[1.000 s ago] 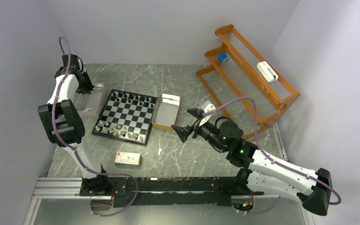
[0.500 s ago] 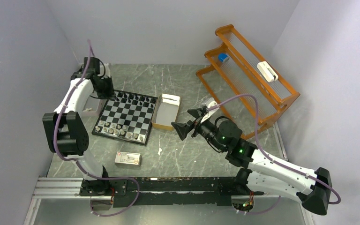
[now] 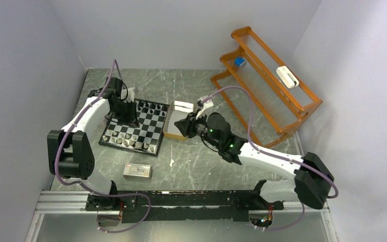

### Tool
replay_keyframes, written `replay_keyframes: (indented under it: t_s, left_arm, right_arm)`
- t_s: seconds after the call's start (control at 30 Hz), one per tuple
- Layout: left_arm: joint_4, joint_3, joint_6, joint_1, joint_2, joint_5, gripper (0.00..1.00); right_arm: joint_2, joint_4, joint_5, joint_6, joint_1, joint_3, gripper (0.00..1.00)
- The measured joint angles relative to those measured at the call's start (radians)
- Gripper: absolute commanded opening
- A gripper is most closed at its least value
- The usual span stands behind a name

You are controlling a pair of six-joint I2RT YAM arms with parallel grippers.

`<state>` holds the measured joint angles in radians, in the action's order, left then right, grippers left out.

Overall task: Set up the chess pieces on the board
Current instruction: Place the chess piece on the chessboard.

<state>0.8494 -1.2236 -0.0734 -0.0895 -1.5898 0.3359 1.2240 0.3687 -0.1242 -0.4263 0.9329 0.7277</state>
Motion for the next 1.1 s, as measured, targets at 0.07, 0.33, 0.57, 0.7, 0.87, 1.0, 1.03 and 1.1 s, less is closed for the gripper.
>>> replay_keyframes:
  t_s: [0.07,0.33,0.57,0.7,0.87,1.0,1.03,1.1]
  left_arm:
    - [0.002,0.021,0.002,-0.003,0.011,0.014,0.14]
    - [-0.001,0.069,0.002,-0.016,0.041,0.061,0.14]
    - [-0.005,0.124,-0.002,-0.018,0.047,0.065,0.13]
    - [-0.005,0.137,-0.002,-0.019,0.047,0.065,0.12]
    - [-0.007,0.137,-0.002,-0.019,0.045,0.066,0.12]
    - [-0.007,0.137,-0.002,-0.019,0.038,0.071,0.12]
    - [-0.007,0.137,-0.002,-0.019,0.037,0.074,0.12]
    - [-0.008,0.137,-0.002,-0.019,0.035,0.081,0.12]
  right_arm:
    - [0.054,0.037,0.036,-0.031,-0.015,0.009,0.15]
    - [0.325,0.138,0.209,-0.092,-0.038,0.140,0.00]
    - [0.546,0.164,0.303,-0.125,-0.035,0.286,0.00]
    - [0.656,0.153,0.329,-0.127,-0.022,0.386,0.00]
    - [0.750,0.148,0.348,-0.127,-0.008,0.457,0.00]
    - [0.801,0.132,0.357,-0.127,-0.006,0.484,0.00]
    - [0.811,0.128,0.359,-0.127,-0.006,0.490,0.00]
    - [0.824,0.125,0.364,-0.127,-0.006,0.497,0.00]
